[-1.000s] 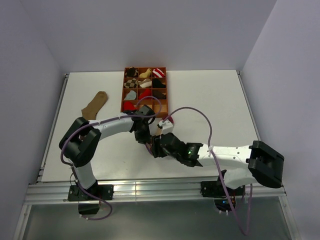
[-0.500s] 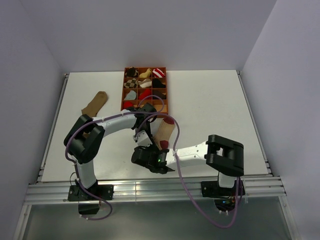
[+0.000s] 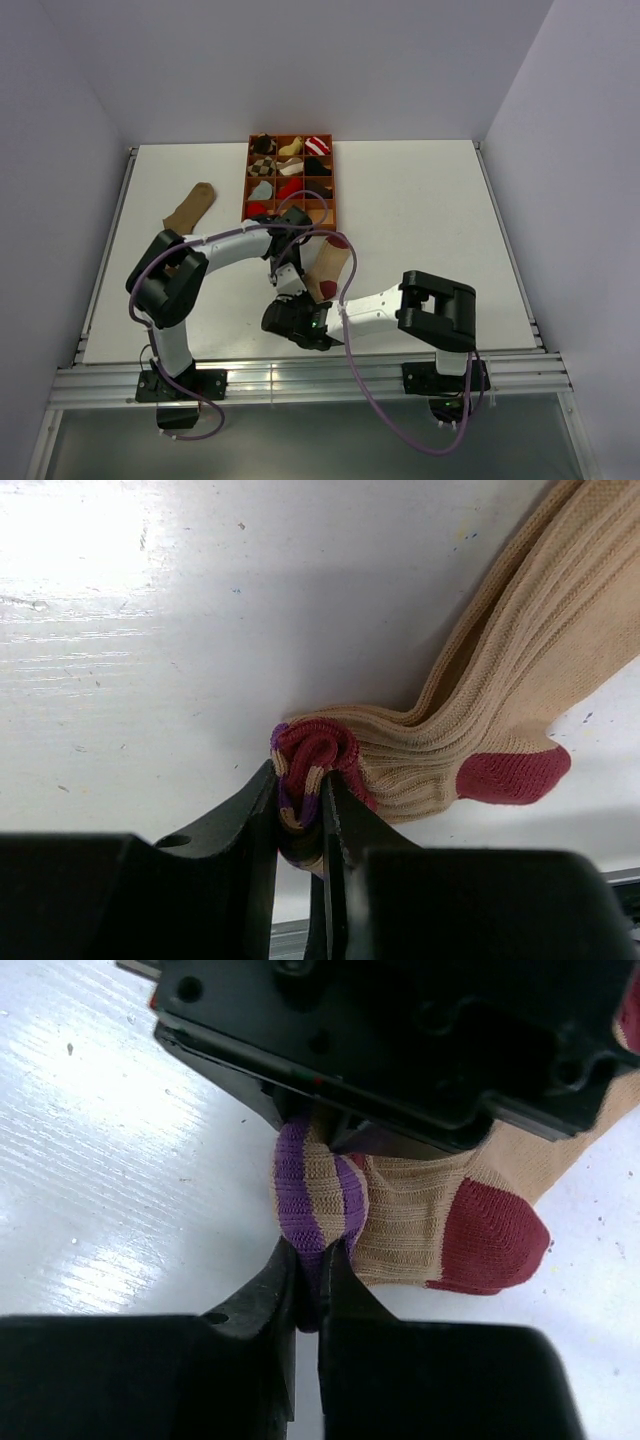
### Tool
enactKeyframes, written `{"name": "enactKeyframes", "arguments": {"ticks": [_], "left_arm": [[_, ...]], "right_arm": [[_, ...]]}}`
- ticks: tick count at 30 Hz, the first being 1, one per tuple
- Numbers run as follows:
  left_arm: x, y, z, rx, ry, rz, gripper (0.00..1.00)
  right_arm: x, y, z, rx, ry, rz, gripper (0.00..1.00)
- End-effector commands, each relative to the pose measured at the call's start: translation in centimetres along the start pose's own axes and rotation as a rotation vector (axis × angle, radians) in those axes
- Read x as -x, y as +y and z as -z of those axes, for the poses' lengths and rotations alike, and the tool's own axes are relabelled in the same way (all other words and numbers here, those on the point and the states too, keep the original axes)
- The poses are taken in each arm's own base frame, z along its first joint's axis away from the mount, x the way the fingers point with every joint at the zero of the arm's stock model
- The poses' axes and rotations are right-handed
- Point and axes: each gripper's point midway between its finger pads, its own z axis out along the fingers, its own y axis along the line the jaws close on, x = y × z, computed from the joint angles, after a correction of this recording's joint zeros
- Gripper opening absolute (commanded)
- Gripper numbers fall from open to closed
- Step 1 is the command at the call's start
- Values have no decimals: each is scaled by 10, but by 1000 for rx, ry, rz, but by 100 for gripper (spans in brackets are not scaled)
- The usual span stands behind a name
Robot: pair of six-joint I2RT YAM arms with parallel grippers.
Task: Roll the socks
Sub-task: Roll the sock at the center of the board.
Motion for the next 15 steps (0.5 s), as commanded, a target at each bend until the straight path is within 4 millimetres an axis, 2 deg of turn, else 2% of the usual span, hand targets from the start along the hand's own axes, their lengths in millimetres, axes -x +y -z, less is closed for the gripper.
{"name": "enactKeyframes", "arguments": {"ticks": [1, 2, 3, 4, 5, 6, 8, 11, 15], "left_arm": [[-19, 36, -8, 126, 33, -10, 23], [-16, 32, -1, 99, 6, 2, 29], [-12, 29, 2, 76, -10, 30, 32], [-5, 25, 5, 44, -35, 52, 37], [-1, 21, 13, 11, -60, 77, 46], [2, 19, 18, -13, -73, 96, 52], [14, 16, 31, -68, -130, 152, 62], [30, 16, 48, -155, -216, 239, 70], [43, 21, 76, -278, -335, 339, 72]], "right_arm": [[-42, -9, -7, 18, 110, -17, 0], [-37, 0, -2, 88, 105, -65, 0], [-48, -4, 0, 111, 125, -74, 0], [-50, -3, 3, 143, 131, -101, 0], [-39, 8, 9, 240, 129, -165, 0], [-49, 5, 11, 266, 150, -177, 0], [-47, 12, 18, 375, 168, -239, 0], [-43, 19, 25, 507, 194, -315, 0], [-37, 23, 33, 675, 228, -436, 0]]}}
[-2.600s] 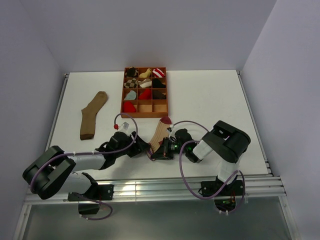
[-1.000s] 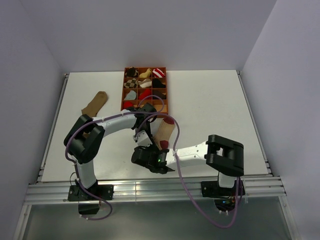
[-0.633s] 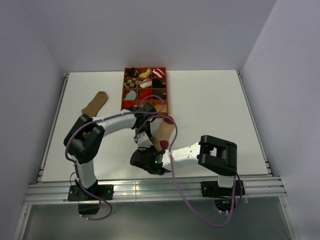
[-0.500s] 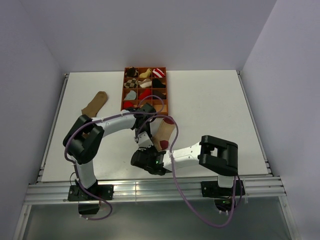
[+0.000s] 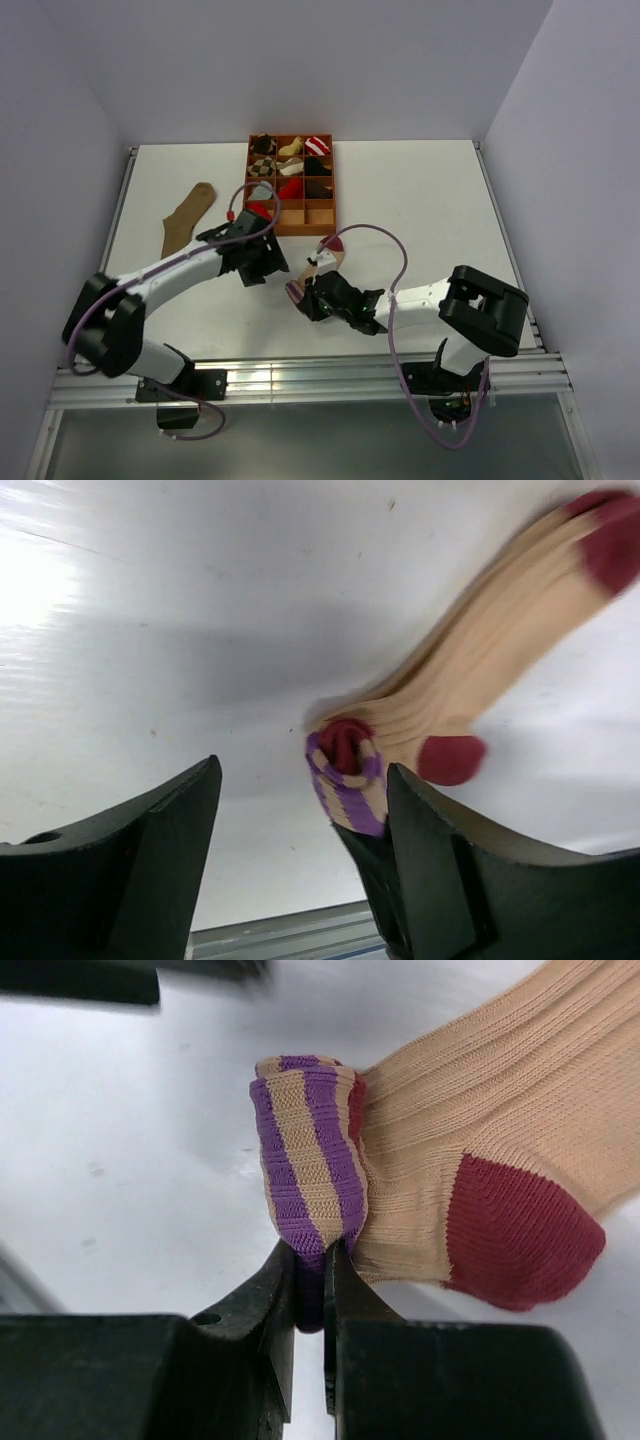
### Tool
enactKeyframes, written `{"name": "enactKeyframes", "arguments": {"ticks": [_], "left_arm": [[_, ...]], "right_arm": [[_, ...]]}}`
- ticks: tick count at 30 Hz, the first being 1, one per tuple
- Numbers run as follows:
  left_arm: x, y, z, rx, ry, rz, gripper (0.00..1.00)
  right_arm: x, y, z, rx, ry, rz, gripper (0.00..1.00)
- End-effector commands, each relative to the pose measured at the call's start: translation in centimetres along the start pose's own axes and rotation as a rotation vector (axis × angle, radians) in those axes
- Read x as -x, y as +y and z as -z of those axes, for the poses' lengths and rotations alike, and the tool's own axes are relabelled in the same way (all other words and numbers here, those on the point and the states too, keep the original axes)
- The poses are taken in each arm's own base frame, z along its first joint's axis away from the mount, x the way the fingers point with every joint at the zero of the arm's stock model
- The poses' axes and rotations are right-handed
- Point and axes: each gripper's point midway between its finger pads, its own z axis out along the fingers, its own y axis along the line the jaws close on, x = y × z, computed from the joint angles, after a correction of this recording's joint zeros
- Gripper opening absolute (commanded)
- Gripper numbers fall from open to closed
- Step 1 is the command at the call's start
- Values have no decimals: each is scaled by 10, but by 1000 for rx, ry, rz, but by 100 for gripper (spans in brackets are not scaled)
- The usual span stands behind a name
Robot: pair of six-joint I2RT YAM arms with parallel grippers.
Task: Roll the socks
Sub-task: Roll the sock at the center of the board.
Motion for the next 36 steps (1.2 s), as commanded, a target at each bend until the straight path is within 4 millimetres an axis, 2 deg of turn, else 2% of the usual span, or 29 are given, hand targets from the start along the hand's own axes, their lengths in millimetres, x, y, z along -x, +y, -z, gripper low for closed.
{"name": "enactKeyframes", "arguments": {"ticks": [1, 3, 4, 6, 7, 9, 11, 15, 24, 33, 36], "left_arm": [[27, -16, 31, -173, -161, 112, 73], [33, -20, 40, -241, -212, 137, 74], [26, -14, 42, -269, -215, 136, 76], [24, -20, 47, -347, -230, 137, 79], [12, -13, 43, -360, -205, 137, 81], [6, -11, 41, -391, -197, 150, 82], [-10, 0, 33, -409, -161, 170, 83], [-28, 15, 20, -410, -126, 195, 84], [-39, 26, -4, -377, -87, 210, 79], [-57, 50, -23, -273, -28, 234, 60], [-58, 55, -26, -239, -20, 227, 46]], "right_arm": [[-38, 17, 12, 220, 194, -99, 0], [-37, 14, 10, 255, 220, -143, 0], [-39, 20, 12, 309, 247, -163, 0], [-38, 17, 11, 333, 261, -210, 0], [-41, 20, 12, 369, 287, -225, 0], [-41, 20, 11, 392, 305, -255, 0], [-43, 18, 8, 405, 326, -276, 0], [-51, 15, 2, 403, 373, -290, 0], [-55, 12, -5, 379, 420, -279, 0], [-48, 10, -7, 363, 428, -280, 0], [-44, 12, -8, 362, 427, -267, 0]]}}
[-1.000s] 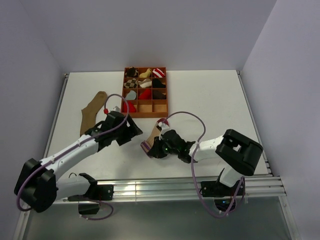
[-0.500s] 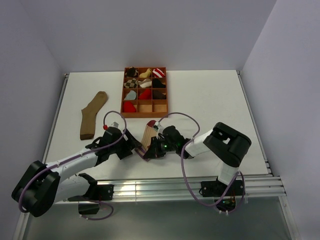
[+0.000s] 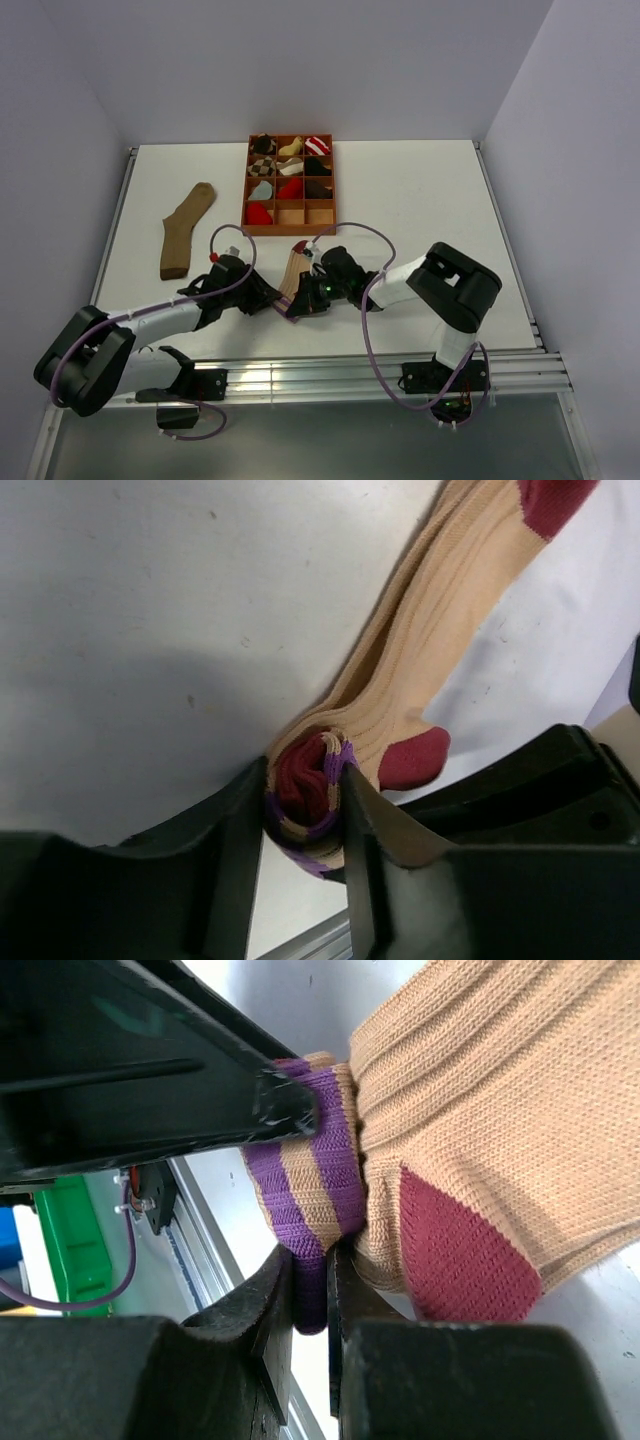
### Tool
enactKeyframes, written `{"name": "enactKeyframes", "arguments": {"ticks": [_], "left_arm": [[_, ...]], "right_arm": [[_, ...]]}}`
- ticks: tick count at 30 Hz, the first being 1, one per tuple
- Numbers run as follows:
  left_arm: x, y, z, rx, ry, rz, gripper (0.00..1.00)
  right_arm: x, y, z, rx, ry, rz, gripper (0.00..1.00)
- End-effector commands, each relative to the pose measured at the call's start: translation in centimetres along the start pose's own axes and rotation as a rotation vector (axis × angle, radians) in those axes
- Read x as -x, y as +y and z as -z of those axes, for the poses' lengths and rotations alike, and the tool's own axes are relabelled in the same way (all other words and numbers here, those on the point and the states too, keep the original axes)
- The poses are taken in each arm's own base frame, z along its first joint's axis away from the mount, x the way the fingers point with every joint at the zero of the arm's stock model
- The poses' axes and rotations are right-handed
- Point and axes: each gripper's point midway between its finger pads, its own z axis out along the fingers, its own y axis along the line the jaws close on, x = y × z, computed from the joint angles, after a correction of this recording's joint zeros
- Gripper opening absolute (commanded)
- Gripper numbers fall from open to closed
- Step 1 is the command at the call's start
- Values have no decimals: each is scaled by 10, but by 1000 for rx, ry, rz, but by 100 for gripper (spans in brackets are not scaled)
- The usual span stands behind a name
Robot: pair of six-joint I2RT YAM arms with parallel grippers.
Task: Roll the socks
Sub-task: Roll the sock at the center of the board.
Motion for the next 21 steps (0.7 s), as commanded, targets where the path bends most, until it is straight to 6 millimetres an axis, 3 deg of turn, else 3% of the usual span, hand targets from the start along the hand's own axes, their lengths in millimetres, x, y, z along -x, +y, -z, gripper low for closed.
{"name": "enactKeyframes", "arguments": {"ticks": [1, 4, 7, 8, 9, 12, 13, 14, 17, 21], "left_arm": [[-10, 31, -4, 123, 39, -17, 37], [-9, 33, -7, 174, 58, -46, 26], [-7, 35, -9, 240, 85, -85, 17], [-8, 41, -7, 281, 102, -94, 15], [-2, 31, -8, 281, 97, -109, 13], [3, 32, -9, 383, 143, -178, 0], [7, 33, -9, 409, 151, -219, 1], [12, 24, -6, 433, 160, -243, 1], [19, 27, -10, 507, 195, -318, 1], [28, 18, -17, 551, 231, -371, 1]], "right_arm": [[-23, -33, 3, -139, 92, -34, 1], [-11, -29, 9, -171, 61, 14, 5], [2, -25, 16, -231, 20, 85, 18], [10, -20, 20, -249, -14, 126, 26], [14, -18, 22, -263, -30, 147, 30], [31, -10, 34, -354, -103, 246, 41], [36, -9, 39, -403, -120, 269, 43], [37, 3, 42, -413, -146, 334, 48], [55, 12, 56, -537, -244, 443, 53], [59, 27, 58, -638, -279, 576, 57]]}}
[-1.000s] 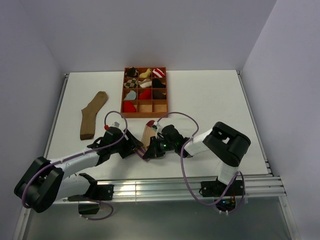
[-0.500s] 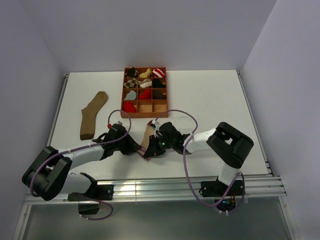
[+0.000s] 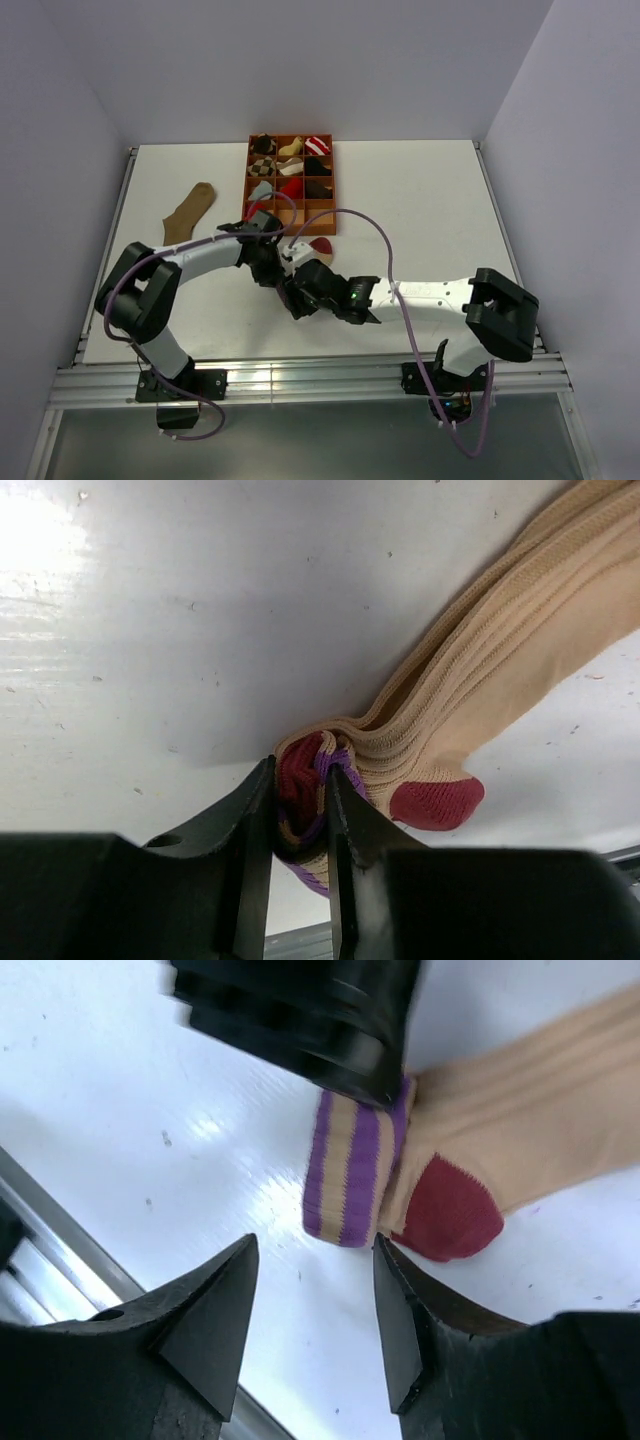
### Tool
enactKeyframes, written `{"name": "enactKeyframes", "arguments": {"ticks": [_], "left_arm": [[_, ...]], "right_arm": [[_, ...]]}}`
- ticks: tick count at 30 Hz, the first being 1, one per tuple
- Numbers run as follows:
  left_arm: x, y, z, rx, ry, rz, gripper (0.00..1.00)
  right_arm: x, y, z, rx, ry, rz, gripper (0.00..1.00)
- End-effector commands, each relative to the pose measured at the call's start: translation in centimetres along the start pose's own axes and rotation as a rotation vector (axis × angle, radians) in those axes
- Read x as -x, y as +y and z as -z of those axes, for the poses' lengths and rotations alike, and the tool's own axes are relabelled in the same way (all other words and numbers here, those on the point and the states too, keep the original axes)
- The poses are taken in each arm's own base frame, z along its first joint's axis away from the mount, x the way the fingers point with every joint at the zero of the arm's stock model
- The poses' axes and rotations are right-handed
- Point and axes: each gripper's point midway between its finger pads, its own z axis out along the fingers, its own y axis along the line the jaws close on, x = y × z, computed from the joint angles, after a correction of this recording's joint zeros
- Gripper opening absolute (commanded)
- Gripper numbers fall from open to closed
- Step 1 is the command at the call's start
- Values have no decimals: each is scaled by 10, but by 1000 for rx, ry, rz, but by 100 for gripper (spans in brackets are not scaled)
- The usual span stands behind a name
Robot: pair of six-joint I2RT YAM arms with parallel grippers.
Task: Roll the socks
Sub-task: Roll the sock at the center of the board.
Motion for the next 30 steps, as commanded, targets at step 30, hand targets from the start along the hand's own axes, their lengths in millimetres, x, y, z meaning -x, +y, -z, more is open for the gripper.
{"name": "enactKeyframes", "arguments": {"ticks": [30], "left_arm": [[-9, 31, -13, 207, 156, -137, 1]], "right_arm": [[-7, 21, -37, -334, -77, 484, 59]]}}
